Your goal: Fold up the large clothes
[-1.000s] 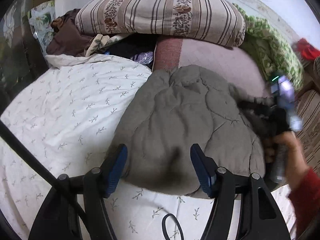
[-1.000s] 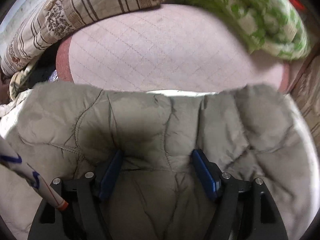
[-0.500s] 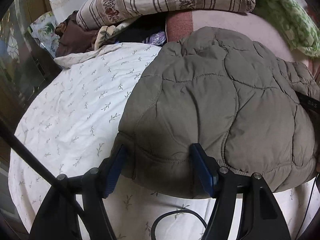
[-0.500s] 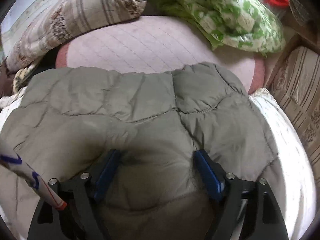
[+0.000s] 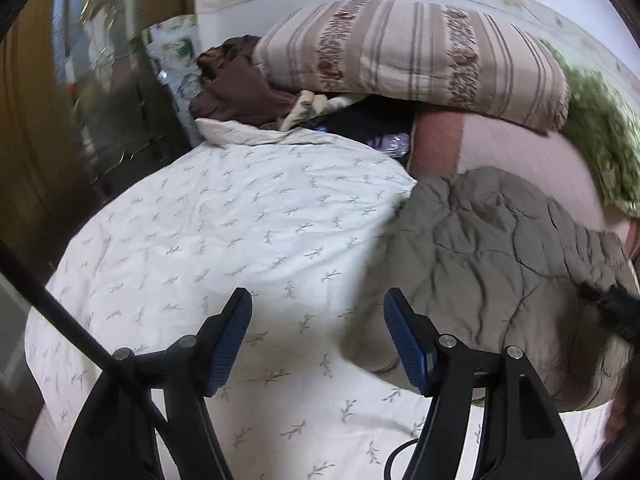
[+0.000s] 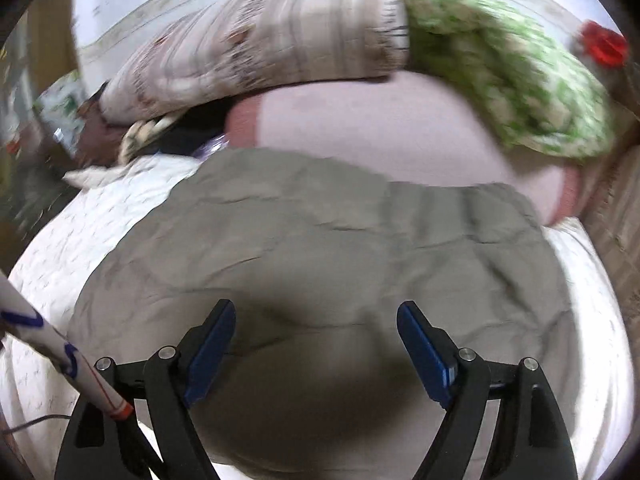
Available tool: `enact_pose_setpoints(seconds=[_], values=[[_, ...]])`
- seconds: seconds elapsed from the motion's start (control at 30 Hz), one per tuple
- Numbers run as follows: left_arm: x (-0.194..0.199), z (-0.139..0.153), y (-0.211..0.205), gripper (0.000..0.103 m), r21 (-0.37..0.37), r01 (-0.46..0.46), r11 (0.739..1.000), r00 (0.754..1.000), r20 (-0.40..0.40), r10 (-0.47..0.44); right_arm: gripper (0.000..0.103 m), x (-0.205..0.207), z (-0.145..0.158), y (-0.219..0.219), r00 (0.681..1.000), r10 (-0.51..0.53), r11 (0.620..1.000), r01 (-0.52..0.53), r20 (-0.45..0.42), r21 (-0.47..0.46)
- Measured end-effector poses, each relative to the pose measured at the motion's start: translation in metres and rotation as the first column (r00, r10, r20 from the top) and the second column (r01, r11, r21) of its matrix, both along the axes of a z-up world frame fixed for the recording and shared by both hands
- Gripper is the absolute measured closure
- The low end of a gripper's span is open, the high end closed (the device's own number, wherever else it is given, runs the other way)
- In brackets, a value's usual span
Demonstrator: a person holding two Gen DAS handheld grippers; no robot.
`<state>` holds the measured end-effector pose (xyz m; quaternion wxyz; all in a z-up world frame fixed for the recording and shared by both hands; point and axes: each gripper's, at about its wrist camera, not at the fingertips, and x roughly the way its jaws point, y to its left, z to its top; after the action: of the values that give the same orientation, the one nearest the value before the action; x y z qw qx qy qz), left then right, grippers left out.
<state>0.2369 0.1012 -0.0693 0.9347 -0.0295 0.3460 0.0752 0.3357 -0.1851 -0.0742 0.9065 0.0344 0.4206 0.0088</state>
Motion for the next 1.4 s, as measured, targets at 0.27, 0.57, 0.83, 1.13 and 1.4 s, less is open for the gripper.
enact_pose_setpoints(seconds=[0.27,0.57,0.83,1.13,1.4], values=[[-0.001,-0.006,0.013,0.036,-0.002,0.002,1.0,1.0,-0.021,-0.002,0.011,0.016,-0.028,0.033,0.996,-0.032,0.991,0.021,-0.079,-0.13],[-0.007,-0.007,-0.003,0.035,0.015,0.025,1.0,1.0,-0.002,-0.025,0.009,0.003,-0.037,0.065,0.992,0.056,0.994,-0.066,-0.114,-0.092],[-0.01,-0.01,-0.03,0.035,0.008,0.114,0.993,0.994,0.003,-0.114,0.009,-0.049,0.003,0.005,1.0,-0.024,0.998,0.025,0.005,-0.06],[-0.022,-0.009,-0.04,0.035,-0.008,0.08,0.997,0.996,0.038,-0.079,0.009,-0.089,-0.032,-0.11,0.967,-0.245,0.968,0.241,-0.074,-0.065],[-0.038,-0.004,-0.057,0.031,0.015,0.117,0.993,0.991,0.06,-0.117,0.009,-0.151,-0.027,-0.141,0.953,-0.292,0.956,0.294,-0.085,0.014]])
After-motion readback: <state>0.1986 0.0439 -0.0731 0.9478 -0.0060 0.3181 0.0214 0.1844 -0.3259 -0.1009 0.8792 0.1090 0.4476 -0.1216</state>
